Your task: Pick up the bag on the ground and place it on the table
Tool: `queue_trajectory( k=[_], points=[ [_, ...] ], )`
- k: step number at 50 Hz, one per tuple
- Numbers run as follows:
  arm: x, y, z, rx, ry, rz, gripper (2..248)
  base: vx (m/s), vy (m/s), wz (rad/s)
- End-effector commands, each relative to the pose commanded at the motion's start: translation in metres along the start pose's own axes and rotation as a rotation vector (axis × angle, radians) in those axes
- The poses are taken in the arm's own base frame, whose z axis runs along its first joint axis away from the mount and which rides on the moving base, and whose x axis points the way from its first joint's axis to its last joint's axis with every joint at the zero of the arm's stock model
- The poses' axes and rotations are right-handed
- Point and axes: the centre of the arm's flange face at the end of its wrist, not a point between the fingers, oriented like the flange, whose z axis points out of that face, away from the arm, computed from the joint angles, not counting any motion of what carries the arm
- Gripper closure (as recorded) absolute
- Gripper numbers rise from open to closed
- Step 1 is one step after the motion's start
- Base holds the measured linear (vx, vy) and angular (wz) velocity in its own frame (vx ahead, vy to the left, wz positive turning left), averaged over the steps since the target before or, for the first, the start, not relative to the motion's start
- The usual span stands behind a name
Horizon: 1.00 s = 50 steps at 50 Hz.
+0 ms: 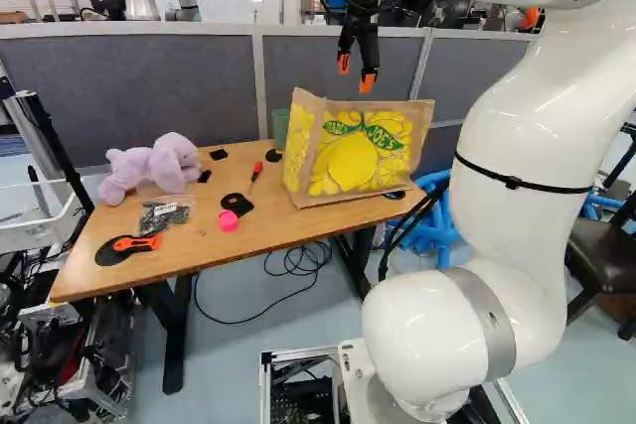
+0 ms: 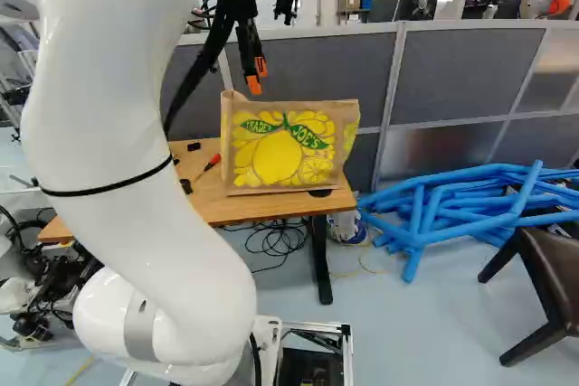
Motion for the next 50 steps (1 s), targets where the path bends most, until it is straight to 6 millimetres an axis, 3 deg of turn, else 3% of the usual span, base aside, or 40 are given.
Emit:
queue_trajectory(
  k=[50],
  points=[
    [0.0,0.0,0.0,0.0,0.0,0.0,3,0.0,0.0,0.0]
  ],
)
